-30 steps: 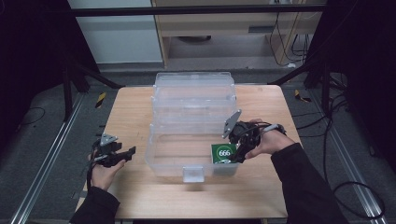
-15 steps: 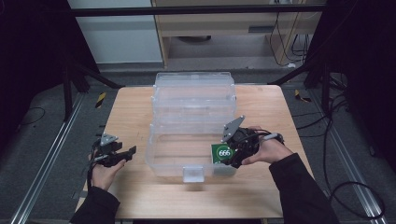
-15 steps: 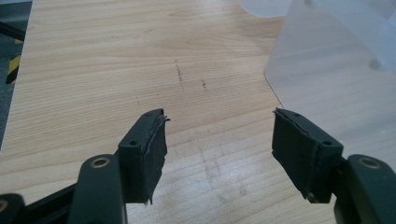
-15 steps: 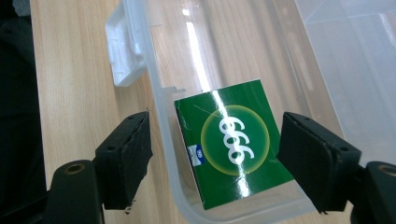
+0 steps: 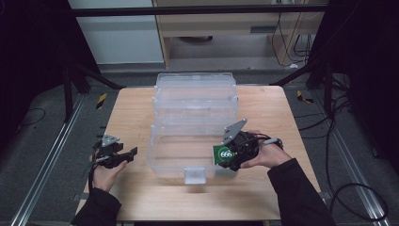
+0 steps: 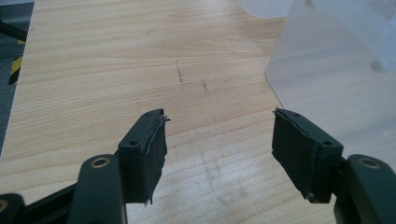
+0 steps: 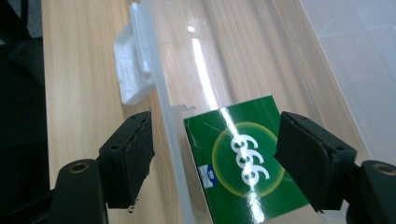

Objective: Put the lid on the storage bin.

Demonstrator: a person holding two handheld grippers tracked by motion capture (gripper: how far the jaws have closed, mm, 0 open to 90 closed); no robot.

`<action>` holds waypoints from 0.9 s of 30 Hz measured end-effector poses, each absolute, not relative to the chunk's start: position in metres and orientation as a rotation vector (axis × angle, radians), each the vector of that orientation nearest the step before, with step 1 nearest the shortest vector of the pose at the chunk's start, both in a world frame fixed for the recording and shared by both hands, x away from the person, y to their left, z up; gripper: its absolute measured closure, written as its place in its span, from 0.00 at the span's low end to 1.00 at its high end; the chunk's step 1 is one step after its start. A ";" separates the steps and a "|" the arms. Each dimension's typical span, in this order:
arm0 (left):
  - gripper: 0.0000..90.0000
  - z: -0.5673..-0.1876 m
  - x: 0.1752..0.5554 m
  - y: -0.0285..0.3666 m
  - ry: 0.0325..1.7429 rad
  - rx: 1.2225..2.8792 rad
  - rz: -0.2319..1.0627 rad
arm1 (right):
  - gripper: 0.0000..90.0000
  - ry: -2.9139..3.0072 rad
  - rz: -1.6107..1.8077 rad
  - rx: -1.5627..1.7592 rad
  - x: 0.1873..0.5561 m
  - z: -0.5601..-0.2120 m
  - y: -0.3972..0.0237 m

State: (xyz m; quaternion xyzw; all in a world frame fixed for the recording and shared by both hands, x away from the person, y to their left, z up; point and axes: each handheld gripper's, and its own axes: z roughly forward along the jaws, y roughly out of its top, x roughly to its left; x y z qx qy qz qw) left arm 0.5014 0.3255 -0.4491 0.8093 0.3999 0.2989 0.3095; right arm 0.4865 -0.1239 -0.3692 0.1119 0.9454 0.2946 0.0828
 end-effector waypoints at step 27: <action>0.38 -0.447 0.499 0.324 1.051 2.127 0.792 | 0.53 2.968 0.836 0.230 0.487 -0.390 -0.073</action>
